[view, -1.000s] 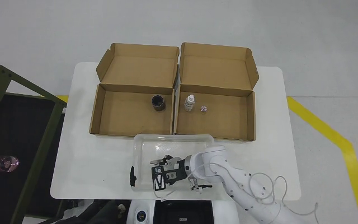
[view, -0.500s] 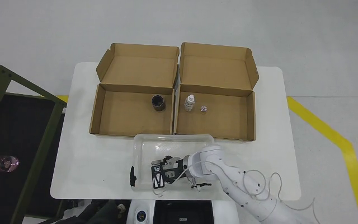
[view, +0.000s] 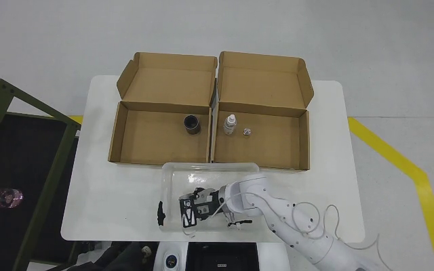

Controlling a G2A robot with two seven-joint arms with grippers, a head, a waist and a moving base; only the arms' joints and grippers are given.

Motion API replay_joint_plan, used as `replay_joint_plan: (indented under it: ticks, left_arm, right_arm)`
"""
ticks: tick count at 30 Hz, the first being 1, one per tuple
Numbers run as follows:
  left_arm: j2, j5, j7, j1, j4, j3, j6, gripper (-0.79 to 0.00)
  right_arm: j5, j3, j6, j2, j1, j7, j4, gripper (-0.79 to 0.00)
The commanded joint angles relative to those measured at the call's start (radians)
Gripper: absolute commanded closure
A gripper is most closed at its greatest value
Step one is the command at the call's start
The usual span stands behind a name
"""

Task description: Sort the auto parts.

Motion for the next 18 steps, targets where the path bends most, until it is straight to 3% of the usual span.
replay_joint_plan:
  ticks: [1,18]
  left_arm:
    - [0.000,0.000,0.000,0.000,0.000,0.000,0.000,-0.785]
    - [0.000,0.000,0.000,0.000,0.000,0.000,0.000,-0.785]
  right_arm:
    - [0.012,0.007,0.001,0.001,0.003,-0.003,-0.012,0.000]
    - [0.125,0.122,-0.020,0.030,-0.014,-0.008,-0.199,0.000]
